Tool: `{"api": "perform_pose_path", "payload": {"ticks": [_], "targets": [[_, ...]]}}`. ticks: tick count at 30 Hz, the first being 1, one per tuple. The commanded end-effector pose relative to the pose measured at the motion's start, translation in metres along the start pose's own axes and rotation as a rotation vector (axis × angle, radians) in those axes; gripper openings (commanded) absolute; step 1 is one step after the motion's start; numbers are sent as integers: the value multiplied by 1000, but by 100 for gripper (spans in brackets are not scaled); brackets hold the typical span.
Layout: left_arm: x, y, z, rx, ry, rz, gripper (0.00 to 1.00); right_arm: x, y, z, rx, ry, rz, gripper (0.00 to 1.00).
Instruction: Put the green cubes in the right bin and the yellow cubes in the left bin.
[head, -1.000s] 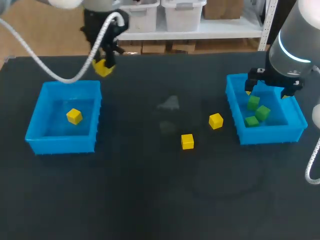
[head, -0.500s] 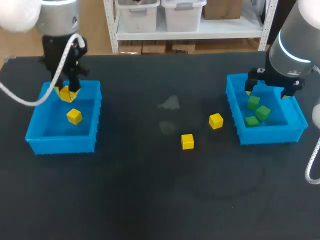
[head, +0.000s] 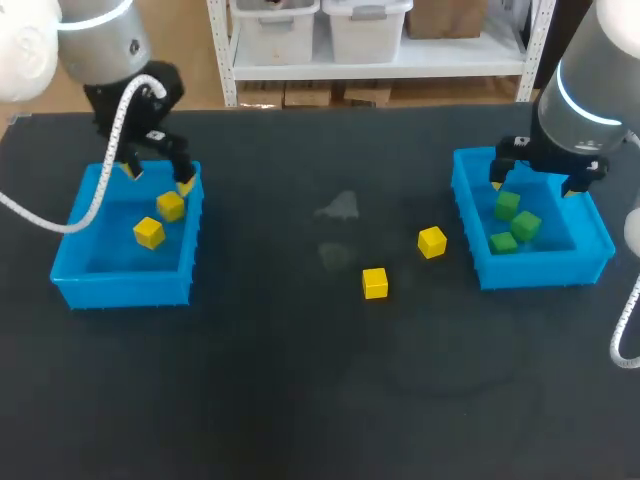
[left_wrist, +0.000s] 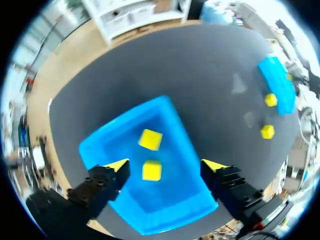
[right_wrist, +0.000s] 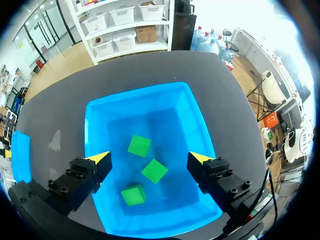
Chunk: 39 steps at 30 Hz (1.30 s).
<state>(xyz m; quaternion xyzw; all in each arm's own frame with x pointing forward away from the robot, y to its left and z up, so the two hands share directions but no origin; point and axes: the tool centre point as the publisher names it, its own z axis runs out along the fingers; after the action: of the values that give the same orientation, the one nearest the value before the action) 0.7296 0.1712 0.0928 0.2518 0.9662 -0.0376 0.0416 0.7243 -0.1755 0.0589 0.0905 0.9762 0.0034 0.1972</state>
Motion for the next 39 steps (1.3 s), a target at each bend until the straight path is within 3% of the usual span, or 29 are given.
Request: {"api": "perform_pose_path", "payload": {"ticks": [1,12,24,28,36,39], "targets": [[-7,-26,-12,12,-102,87,100,1,-1,0,0,-4,1,100],[-23,-117,-26,113,-100,412,100,1,-1,0,0,-4,1,100],[-23,-181,-24,117,-66,741,100,1,-1,0,0,-4,1,100],[-20,-198,-20,130,-46,803,100,1,-1,0,0,-4,1,100],[-18,-228,-5,167,-21,828,100,1,-1,0,0,-4,1,100],[-21,-236,4,129,-25,855,100,1,-1,0,0,-4,1,100]]}}
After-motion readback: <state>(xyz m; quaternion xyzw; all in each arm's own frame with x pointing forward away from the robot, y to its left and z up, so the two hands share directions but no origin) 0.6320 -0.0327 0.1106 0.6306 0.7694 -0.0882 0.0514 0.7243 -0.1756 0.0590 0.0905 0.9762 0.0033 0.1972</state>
